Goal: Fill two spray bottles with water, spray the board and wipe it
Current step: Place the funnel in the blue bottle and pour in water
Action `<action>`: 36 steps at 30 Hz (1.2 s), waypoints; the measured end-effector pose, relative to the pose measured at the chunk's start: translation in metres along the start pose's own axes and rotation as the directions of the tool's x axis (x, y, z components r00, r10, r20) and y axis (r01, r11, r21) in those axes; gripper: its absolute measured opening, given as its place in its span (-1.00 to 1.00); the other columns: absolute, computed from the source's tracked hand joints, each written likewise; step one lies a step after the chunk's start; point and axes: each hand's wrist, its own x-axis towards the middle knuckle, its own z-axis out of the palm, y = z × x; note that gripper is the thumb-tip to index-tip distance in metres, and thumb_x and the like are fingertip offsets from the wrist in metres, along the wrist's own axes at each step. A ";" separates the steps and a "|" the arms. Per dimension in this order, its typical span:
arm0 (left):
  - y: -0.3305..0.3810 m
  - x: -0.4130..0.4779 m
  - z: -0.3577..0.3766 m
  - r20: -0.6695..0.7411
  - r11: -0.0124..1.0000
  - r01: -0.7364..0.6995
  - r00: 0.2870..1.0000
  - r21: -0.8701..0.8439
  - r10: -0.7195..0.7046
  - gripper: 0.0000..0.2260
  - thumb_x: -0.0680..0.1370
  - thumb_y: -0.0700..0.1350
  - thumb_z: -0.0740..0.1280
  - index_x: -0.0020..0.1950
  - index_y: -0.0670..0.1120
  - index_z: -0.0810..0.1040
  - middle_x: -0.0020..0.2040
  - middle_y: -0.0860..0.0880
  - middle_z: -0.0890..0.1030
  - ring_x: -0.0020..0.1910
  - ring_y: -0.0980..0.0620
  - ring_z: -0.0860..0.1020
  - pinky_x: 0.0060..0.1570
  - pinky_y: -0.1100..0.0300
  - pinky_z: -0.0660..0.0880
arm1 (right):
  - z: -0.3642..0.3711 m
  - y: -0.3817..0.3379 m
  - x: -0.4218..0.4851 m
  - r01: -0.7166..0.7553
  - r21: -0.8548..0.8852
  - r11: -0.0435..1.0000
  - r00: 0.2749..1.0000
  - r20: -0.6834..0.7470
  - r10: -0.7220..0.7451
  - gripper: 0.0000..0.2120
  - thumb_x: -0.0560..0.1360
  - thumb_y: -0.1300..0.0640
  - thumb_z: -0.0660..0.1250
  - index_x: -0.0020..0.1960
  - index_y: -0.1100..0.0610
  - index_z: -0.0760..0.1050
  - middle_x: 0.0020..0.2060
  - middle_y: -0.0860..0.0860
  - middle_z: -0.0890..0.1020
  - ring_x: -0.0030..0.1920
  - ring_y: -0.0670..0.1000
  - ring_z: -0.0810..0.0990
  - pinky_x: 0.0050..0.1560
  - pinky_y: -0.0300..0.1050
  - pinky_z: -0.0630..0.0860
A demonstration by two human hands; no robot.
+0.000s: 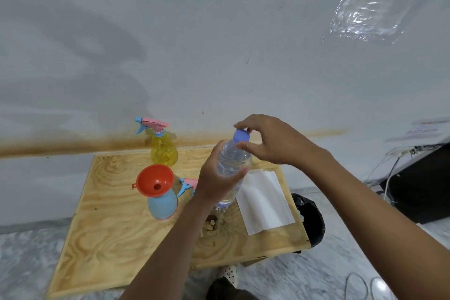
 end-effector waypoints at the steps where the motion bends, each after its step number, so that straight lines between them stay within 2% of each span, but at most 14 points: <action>1: 0.000 0.000 0.000 -0.001 1.000 -0.001 1.000 -0.009 0.001 -0.45 0.44 -0.04 0.54 0.28 0.30 0.36 0.11 0.26 0.59 0.12 0.37 0.55 0.00 0.49 0.46 | 0.000 0.000 0.000 -0.053 0.001 0.999 0.999 -0.011 0.053 -0.51 0.45 -0.27 0.39 0.29 -0.06 0.49 0.08 -0.20 0.56 0.05 -0.14 0.54 0.08 -0.09 0.51; 4: 0.000 -0.001 0.000 -0.007 1.000 -0.001 1.000 -0.020 0.001 -0.45 0.43 -0.04 0.55 0.27 0.32 0.37 0.11 0.35 0.57 0.13 0.42 0.52 0.03 0.52 0.43 | 0.005 -0.001 0.003 -0.137 -0.038 0.990 0.990 -0.043 0.135 -0.53 0.44 -0.35 0.35 0.05 0.03 0.54 -0.09 -0.12 0.58 -0.09 -0.06 0.56 -0.10 -0.08 0.53; 7: -0.001 -0.001 -0.001 -0.004 1.000 -0.007 1.000 -0.025 0.006 -0.47 0.44 -0.06 0.54 0.19 0.37 0.34 0.06 0.49 0.53 0.10 0.46 0.51 -0.01 0.52 0.43 | 0.003 -0.001 0.006 -0.034 -0.072 0.997 0.999 0.017 0.035 -0.63 0.54 -0.21 0.32 0.10 0.08 0.55 -0.11 -0.12 0.52 -0.13 -0.05 0.50 -0.12 -0.12 0.41; 11: 0.001 -0.002 0.000 0.000 0.999 -0.017 1.000 -0.043 0.017 -0.48 0.45 -0.03 0.54 0.24 0.32 0.35 0.10 0.27 0.58 0.10 0.35 0.56 0.00 0.45 0.49 | -0.014 0.003 0.008 0.055 -0.103 0.993 0.988 0.151 -0.039 -0.58 0.52 -0.18 0.38 0.31 -0.03 0.51 0.03 -0.18 0.47 -0.05 -0.10 0.51 -0.04 -0.17 0.41; 14: 0.000 -0.002 0.000 0.012 0.998 -0.020 1.000 -0.062 0.021 -0.46 0.44 0.02 0.53 0.34 0.25 0.39 0.19 0.20 0.59 0.19 0.27 0.56 0.14 0.32 0.51 | -0.010 -0.002 0.011 -0.107 -0.045 0.993 0.992 0.057 0.109 -0.50 0.39 -0.37 0.40 0.11 -0.02 0.51 -0.06 -0.16 0.55 -0.11 -0.10 0.55 -0.12 -0.11 0.51; 16: -0.001 -0.002 0.000 0.015 0.998 -0.019 1.000 -0.066 0.020 -0.41 0.43 0.06 0.53 0.40 0.17 0.38 0.23 0.19 0.58 0.23 0.26 0.54 0.19 0.29 0.50 | -0.005 -0.007 0.014 -0.128 -0.062 0.990 0.992 0.016 0.129 -0.54 0.44 -0.31 0.39 0.02 0.08 0.54 -0.12 -0.06 0.61 -0.13 0.00 0.60 -0.10 -0.03 0.57; 18: -0.001 -0.001 0.000 0.012 0.998 -0.020 1.000 -0.065 0.021 -0.45 0.44 0.03 0.54 0.34 0.24 0.39 0.20 0.20 0.59 0.19 0.28 0.55 0.15 0.35 0.50 | -0.008 -0.009 0.017 -0.051 -0.141 0.989 0.997 0.058 0.060 -0.60 0.50 -0.22 0.37 0.08 0.10 0.56 -0.06 -0.02 0.63 -0.09 0.03 0.60 -0.07 -0.02 0.57; 22: 0.000 -0.002 -0.001 0.003 0.998 -0.024 1.000 -0.061 0.024 -0.47 0.45 -0.01 0.54 0.29 0.29 0.36 0.16 0.22 0.59 0.15 0.29 0.57 0.07 0.41 0.51 | -0.026 -0.006 0.019 0.186 -0.207 0.961 0.963 0.232 -0.136 -0.67 0.56 0.00 0.38 0.31 0.01 0.53 0.18 -0.09 0.56 0.01 -0.11 0.49 0.07 -0.12 0.48; 24: 0.000 -0.002 -0.001 0.015 0.997 -0.006 1.000 -0.074 0.007 -0.46 0.45 0.00 0.54 0.31 0.27 0.35 0.17 0.23 0.58 0.14 0.33 0.55 0.06 0.44 0.50 | -0.029 -0.004 0.017 0.178 -0.174 0.969 0.962 0.240 -0.134 -0.54 0.53 -0.06 0.41 0.40 -0.07 0.44 0.21 -0.15 0.54 0.05 -0.15 0.49 0.11 -0.14 0.47; 26: -0.001 -0.001 0.000 0.017 0.997 0.004 1.000 -0.083 -0.003 -0.43 0.44 0.02 0.54 0.36 0.21 0.36 0.18 0.22 0.58 0.15 0.34 0.55 0.07 0.44 0.50 | -0.026 -0.003 0.016 0.071 -0.137 0.988 0.977 0.211 -0.040 -0.39 0.45 -0.24 0.43 0.43 -0.12 0.36 0.17 -0.19 0.51 0.04 -0.15 0.53 0.04 -0.17 0.45; 28: -0.002 -0.002 0.000 0.018 0.997 -0.003 1.000 -0.083 0.005 -0.42 0.44 0.04 0.54 0.39 0.17 0.36 0.19 0.20 0.59 0.16 0.30 0.56 0.09 0.38 0.52 | -0.019 -0.003 0.017 0.014 -0.141 0.990 0.984 0.180 0.012 -0.44 0.42 -0.33 0.40 0.32 -0.10 0.43 0.09 -0.17 0.54 -0.03 -0.13 0.55 -0.08 -0.16 0.44; 30: -0.002 -0.002 0.000 0.015 0.996 0.000 1.000 -0.085 0.001 -0.42 0.44 0.04 0.54 0.38 0.20 0.36 0.18 0.23 0.58 0.16 0.32 0.55 0.10 0.38 0.52 | -0.017 -0.003 0.018 0.035 -0.174 0.984 0.986 0.164 -0.006 -0.57 0.48 -0.26 0.38 0.24 -0.08 0.49 0.05 -0.12 0.58 -0.05 -0.09 0.56 -0.11 -0.14 0.44; 32: -0.002 -0.001 0.000 0.013 0.995 0.000 1.000 -0.096 0.002 -0.44 0.44 0.03 0.54 0.34 0.26 0.35 0.16 0.25 0.58 0.16 0.32 0.55 0.09 0.37 0.52 | -0.020 -0.003 0.017 0.086 -0.177 0.980 0.979 0.199 -0.050 -0.67 0.54 -0.11 0.37 0.28 -0.10 0.50 0.09 -0.11 0.56 -0.03 -0.09 0.53 -0.03 -0.11 0.48; 36: -0.003 -0.001 0.001 0.019 0.993 -0.013 1.000 -0.116 0.015 -0.45 0.44 0.04 0.54 0.34 0.26 0.38 0.16 0.23 0.59 0.16 0.23 0.58 0.12 0.23 0.57 | -0.024 0.004 0.014 0.147 -0.055 0.988 0.968 0.212 -0.132 -0.70 0.56 0.08 0.38 0.27 -0.12 0.53 0.09 -0.14 0.52 -0.03 -0.13 0.55 0.11 -0.05 0.55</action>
